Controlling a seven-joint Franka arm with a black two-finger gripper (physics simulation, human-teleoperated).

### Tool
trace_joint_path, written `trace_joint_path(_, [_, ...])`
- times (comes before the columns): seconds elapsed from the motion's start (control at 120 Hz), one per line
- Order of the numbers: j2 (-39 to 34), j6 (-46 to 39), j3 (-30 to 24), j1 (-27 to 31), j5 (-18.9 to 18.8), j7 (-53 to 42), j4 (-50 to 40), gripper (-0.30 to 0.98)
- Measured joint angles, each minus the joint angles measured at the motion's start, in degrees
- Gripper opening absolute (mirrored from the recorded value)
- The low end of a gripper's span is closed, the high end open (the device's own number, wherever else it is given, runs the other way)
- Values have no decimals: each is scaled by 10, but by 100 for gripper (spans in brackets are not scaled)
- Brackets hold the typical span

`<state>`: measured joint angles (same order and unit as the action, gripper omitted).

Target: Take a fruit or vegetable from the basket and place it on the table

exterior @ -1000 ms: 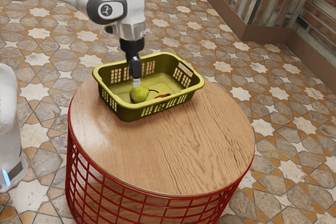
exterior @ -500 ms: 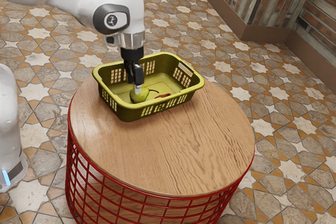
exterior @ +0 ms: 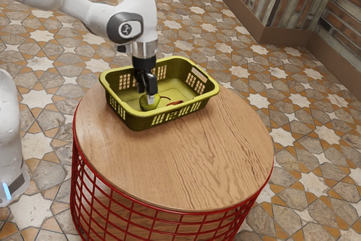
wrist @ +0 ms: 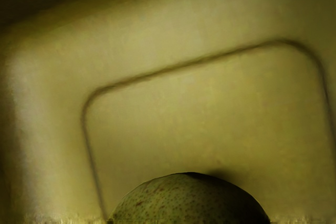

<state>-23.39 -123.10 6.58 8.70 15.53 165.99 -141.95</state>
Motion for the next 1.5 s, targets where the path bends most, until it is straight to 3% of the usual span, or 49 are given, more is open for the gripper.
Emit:
trace_joint_path(0.675, [43,-48,1,-8,28,-12,-2,68])
trace_joint_path(0.958, [41,-50,1,-16,42,-21,-6,32])
trace_joint_path(1.092, [29,-50,1,-16,43,-29,2,28])
trace_joint_path(1.342, [-4,-48,-21,-45,-12,-41,59,29])
trace_joint_path(1.5, [-9,-47,-64,-83,-81,-45,116,29])
